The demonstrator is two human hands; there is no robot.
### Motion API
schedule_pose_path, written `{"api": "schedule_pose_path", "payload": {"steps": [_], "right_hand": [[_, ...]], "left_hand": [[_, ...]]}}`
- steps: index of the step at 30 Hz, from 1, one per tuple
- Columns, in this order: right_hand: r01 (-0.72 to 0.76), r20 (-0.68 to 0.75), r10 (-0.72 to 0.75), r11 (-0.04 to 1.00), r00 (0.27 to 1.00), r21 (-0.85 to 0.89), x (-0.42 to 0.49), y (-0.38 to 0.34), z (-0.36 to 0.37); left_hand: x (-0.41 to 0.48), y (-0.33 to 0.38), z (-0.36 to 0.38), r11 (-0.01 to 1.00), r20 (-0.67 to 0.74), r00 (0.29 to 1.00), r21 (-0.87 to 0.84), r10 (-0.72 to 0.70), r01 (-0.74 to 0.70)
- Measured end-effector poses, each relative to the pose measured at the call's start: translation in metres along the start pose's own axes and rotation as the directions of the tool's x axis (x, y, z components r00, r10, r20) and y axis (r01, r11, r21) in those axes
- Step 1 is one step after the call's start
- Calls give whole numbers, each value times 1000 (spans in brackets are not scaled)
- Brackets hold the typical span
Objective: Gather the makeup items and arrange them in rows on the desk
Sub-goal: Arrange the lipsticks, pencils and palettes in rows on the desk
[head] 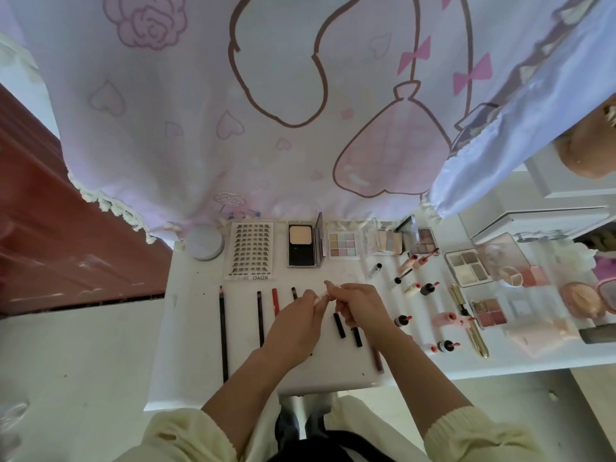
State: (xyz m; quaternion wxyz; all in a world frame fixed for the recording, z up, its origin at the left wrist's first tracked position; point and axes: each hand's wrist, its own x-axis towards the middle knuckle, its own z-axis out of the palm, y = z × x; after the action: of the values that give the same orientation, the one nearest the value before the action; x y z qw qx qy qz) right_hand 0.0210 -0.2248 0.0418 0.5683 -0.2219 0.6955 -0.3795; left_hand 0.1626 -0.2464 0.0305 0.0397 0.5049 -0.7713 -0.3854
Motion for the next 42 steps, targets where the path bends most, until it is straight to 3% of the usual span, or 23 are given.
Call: {"api": "schedule_pose_path", "payload": {"steps": [5, 24, 29, 32, 35, 42], "right_hand": [[23, 7, -23, 1000, 1000, -6, -4, 2, -1], [-124, 17, 123, 983, 992, 137, 3, 1, 1], [-127, 98, 117, 987, 988, 102, -2, -5, -10], [-84, 99, 82, 996, 992, 15, -6, -13, -12], [-74, 58, 76, 996, 995, -42, -9, -20, -8], [118, 36, -120, 991, 992, 59, -13, -10, -7]], "left_hand": [[-3, 1, 6, 999, -14, 1000, 52, 12, -11], [1, -1, -9, 973, -44, 993, 207, 110, -99], [0, 0, -14, 994, 127, 991, 93, 44, -56], [-2, 2, -16, 995, 125, 992, -102, -8, 21], [-3, 9, -18, 979, 119, 992, -191, -45, 67], [15, 12, -27, 886, 208, 960, -387, -186, 256]]}}
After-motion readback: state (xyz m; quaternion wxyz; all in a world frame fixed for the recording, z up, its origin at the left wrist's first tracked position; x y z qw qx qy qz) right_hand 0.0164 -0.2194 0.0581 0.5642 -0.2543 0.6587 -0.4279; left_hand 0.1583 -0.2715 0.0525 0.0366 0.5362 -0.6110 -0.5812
